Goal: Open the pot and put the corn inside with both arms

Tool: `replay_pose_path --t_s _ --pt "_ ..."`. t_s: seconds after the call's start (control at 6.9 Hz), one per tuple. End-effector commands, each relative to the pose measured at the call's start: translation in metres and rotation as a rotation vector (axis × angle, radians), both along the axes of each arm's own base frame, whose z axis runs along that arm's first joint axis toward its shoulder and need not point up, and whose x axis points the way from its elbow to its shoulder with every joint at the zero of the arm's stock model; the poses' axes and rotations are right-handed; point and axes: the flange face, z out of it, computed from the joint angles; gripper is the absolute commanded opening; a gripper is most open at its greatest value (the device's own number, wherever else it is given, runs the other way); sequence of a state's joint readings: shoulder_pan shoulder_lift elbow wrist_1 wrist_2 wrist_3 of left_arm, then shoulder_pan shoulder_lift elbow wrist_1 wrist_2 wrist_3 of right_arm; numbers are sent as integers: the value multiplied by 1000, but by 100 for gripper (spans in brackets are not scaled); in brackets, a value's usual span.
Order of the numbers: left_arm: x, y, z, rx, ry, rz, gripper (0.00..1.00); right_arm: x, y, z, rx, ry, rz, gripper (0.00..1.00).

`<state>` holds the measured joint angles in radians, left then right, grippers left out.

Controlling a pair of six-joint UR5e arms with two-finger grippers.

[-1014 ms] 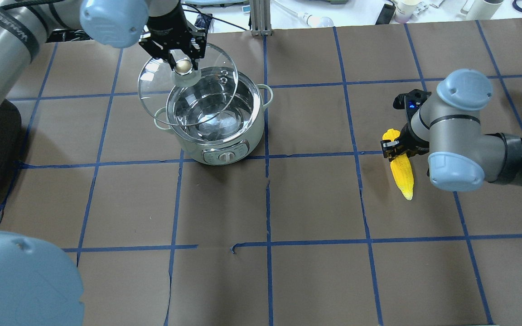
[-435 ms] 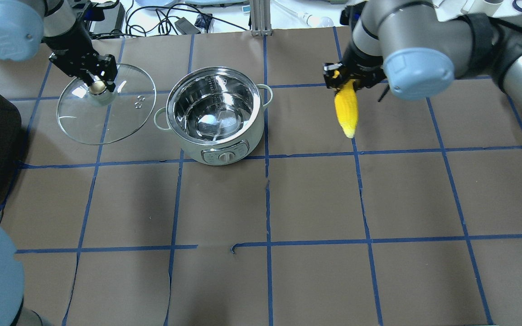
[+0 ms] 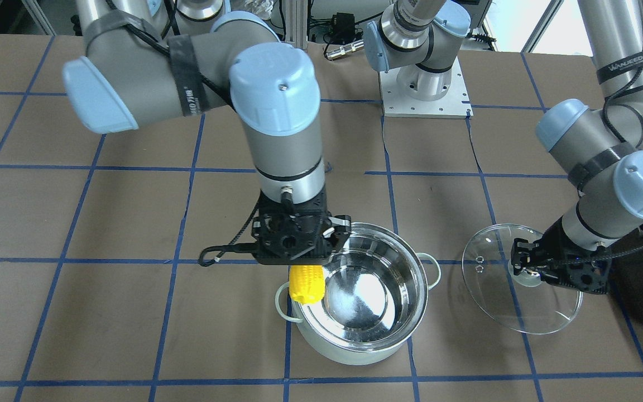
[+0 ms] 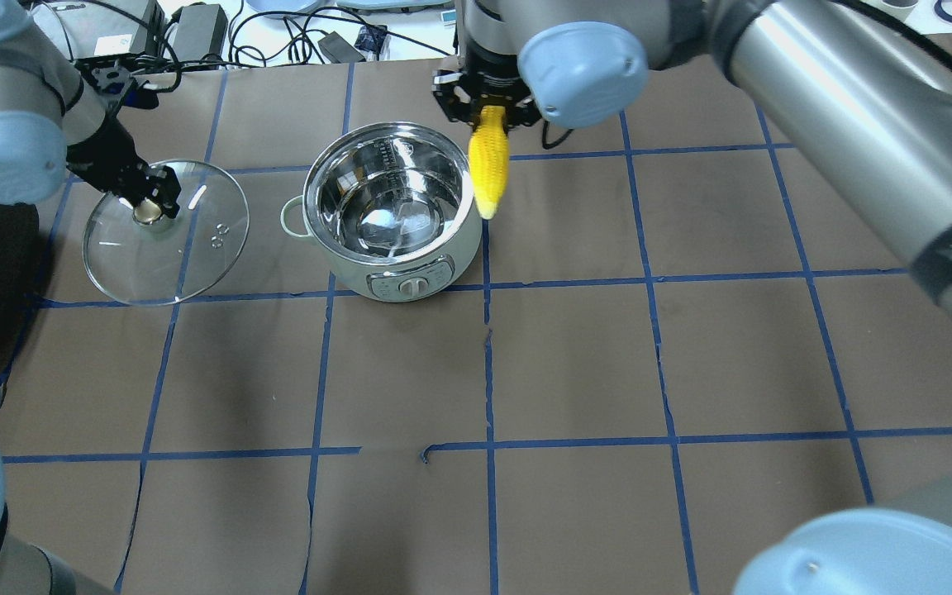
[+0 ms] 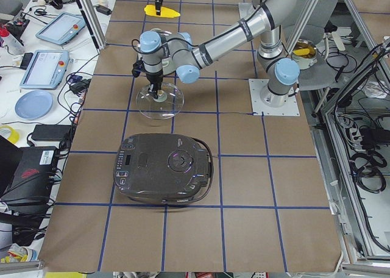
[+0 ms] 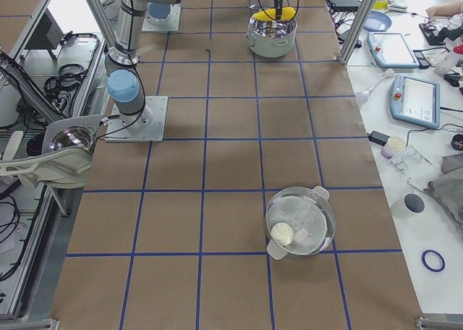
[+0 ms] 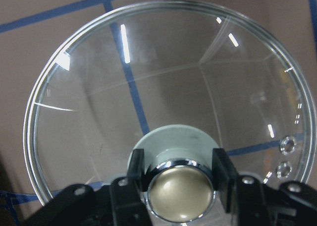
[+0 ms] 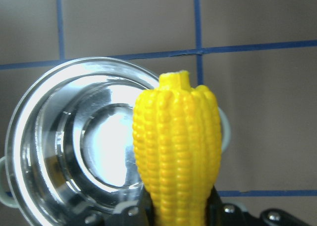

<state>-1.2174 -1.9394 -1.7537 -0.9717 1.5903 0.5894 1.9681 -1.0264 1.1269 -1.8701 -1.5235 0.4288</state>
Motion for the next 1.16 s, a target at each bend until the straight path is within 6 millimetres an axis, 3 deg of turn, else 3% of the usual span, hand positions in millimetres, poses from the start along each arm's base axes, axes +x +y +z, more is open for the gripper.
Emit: replay_pose_path --t_s 0.0,0.14,0.29,0.43,0.58,0.72,0.87,1.01 --pt "0 22 -37 24 11 1 0 59 -7 -35 0 -1 54 22" --pt "0 20 -40 28 13 1 73 66 -6 -47 10 3 62 25" --pt "2 17 -34 30 8 12 100 76 -11 -67 -1 -6 55 25" --pt "2 13 -18 67 18 9 100 80 -17 -87 -1 -6 53 27" --pt "-7 6 18 128 36 -6 100 82 -15 -90 6 -7 46 32" --pt "-10 1 66 158 48 -2 100 82 -13 -99 19 -1 51 45" --pt "-30 -6 117 139 38 -34 100 83 -14 -100 -3 -14 51 66" --pt "-57 -4 165 143 31 -52 100 82 -13 -100 -14 -27 13 94"
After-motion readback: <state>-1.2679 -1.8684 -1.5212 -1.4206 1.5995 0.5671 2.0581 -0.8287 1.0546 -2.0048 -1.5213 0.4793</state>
